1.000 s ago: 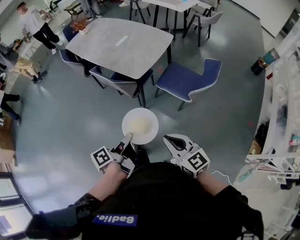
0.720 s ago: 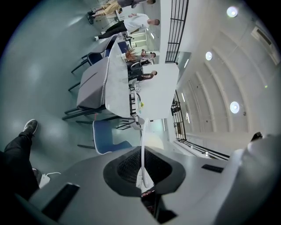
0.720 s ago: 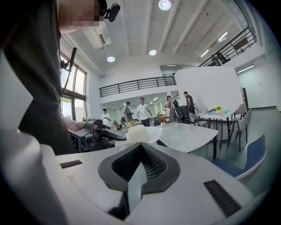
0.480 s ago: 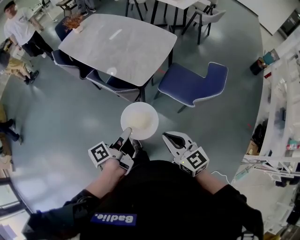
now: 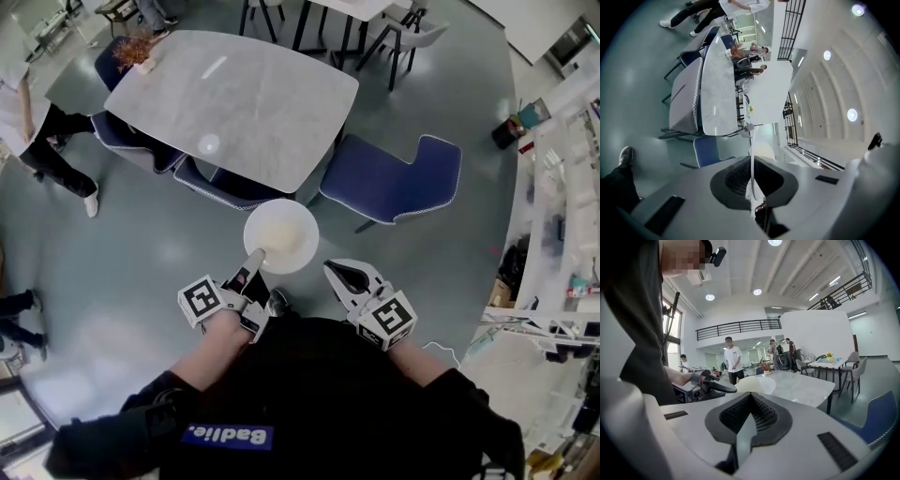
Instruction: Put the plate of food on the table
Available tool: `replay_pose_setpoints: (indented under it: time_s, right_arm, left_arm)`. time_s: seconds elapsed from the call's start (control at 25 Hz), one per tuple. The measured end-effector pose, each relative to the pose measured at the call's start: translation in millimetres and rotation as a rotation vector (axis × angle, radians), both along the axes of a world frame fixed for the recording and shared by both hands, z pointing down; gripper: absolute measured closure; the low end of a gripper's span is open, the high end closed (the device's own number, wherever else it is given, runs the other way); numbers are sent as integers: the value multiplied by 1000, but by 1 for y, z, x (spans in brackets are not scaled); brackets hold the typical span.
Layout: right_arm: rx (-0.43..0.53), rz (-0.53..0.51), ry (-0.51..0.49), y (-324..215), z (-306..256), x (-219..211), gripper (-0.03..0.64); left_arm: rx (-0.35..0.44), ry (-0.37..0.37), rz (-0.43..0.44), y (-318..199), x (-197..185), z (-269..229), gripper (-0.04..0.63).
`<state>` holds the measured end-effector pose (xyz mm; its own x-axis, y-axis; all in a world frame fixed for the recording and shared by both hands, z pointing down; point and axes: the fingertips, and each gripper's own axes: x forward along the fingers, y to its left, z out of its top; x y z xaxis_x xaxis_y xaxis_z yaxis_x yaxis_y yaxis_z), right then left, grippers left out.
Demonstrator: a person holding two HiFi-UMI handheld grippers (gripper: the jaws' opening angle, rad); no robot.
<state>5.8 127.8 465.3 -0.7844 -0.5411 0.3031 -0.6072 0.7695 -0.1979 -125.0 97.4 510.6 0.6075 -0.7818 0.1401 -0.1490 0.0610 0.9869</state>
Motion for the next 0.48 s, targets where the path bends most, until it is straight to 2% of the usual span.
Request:
replay_pose_setpoints:
  time_s: [0.2,0.48]
  right_arm:
    - [18,13,0,-22,-1,-23,606]
    - [27,17,-3,-41,-5,-27,606]
  left_arm:
    - [22,0,25,-32,-18,1,581]
    - [21,15,17,-53,-19,-1,581]
